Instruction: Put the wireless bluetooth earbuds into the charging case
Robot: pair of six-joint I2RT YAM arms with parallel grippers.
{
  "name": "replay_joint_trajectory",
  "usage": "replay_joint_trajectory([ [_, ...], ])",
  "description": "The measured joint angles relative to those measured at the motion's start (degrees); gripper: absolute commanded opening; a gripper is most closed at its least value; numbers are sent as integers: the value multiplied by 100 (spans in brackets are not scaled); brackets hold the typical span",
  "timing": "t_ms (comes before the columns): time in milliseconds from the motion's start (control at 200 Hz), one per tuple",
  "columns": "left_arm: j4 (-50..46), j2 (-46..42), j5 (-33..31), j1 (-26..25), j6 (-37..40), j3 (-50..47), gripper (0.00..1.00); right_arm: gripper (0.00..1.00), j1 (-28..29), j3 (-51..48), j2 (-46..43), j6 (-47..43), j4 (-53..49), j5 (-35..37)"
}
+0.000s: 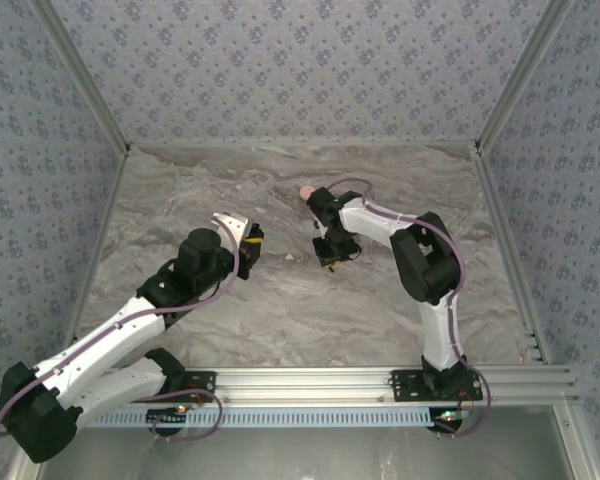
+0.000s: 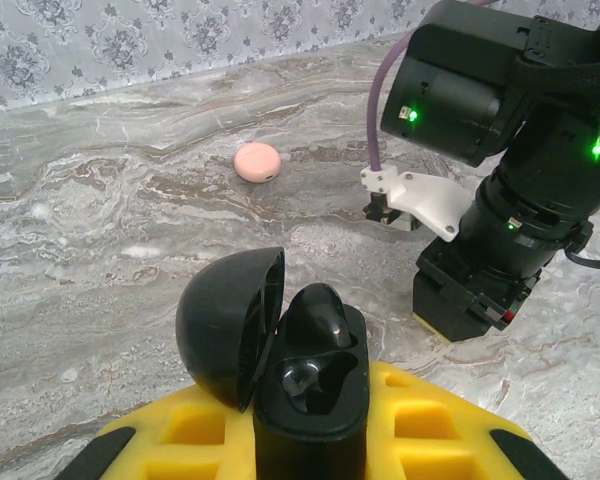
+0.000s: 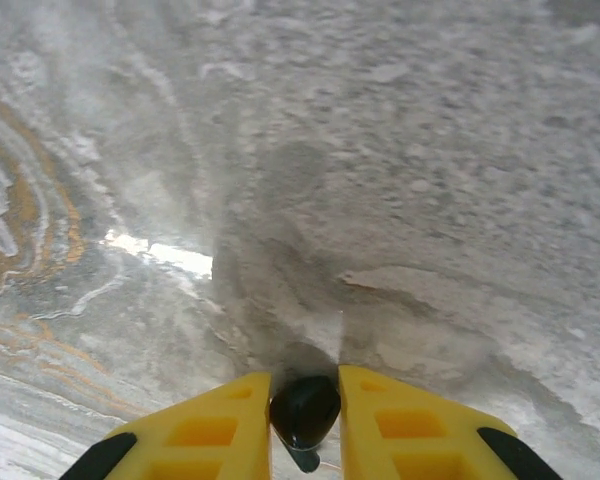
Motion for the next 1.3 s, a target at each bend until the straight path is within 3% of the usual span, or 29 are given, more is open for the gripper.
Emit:
replay_joint_trajectory([
  [205, 0, 0, -2, 0, 0, -4, 14, 23, -308, -380, -240, 459, 201, 4],
  [440, 2, 0, -2, 0, 0, -7, 14, 36, -361, -404, -240, 627, 262, -50],
  [555, 2, -2, -2, 0, 0, -26, 14, 38, -356, -404, -240, 584, 271, -81],
  [1299, 0, -44, -76, 0, 0, -81, 14, 32, -225, -26, -11, -39, -170, 319],
])
